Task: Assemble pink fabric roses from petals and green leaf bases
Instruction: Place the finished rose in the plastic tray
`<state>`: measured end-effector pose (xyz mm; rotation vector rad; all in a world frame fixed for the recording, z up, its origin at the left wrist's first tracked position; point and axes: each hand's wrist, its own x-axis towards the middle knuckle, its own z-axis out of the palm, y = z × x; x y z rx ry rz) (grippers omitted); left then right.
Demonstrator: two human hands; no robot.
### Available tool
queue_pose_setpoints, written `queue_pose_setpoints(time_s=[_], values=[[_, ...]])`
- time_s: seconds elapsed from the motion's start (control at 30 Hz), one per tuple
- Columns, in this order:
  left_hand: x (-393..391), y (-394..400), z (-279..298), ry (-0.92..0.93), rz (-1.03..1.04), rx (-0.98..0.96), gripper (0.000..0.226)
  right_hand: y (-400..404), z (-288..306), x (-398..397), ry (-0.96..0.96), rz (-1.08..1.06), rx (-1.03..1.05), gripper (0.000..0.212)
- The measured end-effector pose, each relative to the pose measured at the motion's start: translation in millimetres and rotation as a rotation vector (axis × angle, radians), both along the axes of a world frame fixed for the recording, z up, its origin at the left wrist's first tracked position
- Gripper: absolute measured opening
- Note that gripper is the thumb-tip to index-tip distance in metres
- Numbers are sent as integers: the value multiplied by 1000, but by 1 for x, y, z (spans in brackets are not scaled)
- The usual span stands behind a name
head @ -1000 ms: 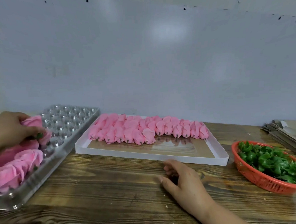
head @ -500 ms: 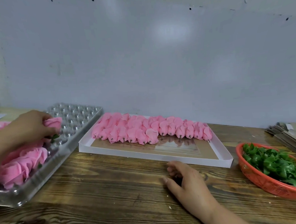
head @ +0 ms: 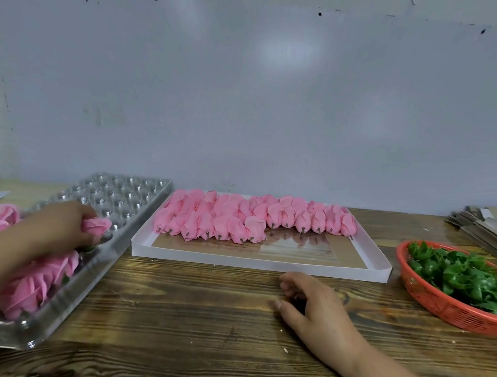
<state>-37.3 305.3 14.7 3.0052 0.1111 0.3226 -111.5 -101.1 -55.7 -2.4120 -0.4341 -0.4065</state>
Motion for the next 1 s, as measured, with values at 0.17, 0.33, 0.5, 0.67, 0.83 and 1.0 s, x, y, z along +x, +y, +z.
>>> queue_pose_setpoints(time_s=[0.17, 0.33, 0.5, 0.67, 0.83, 1.0], values=[[-5, 0, 2, 9, 38, 4, 14, 0, 0, -1, 2, 4, 1, 35], [-1, 12, 4, 69, 2, 91, 20, 0, 0, -1, -3, 7, 7, 33], [4, 18, -8, 107, -42, 162, 40, 1, 1, -1, -9, 11, 8, 35], [3, 11, -7, 139, -23, 251, 34, 0, 0, -1, -15, 14, -19, 35], [3, 11, -7, 139, -22, 275, 37, 0, 1, -1, -12, 14, -28, 37], [4, 10, -9, 117, -29, 329, 37, 1, 1, -2, -17, 18, -37, 35]])
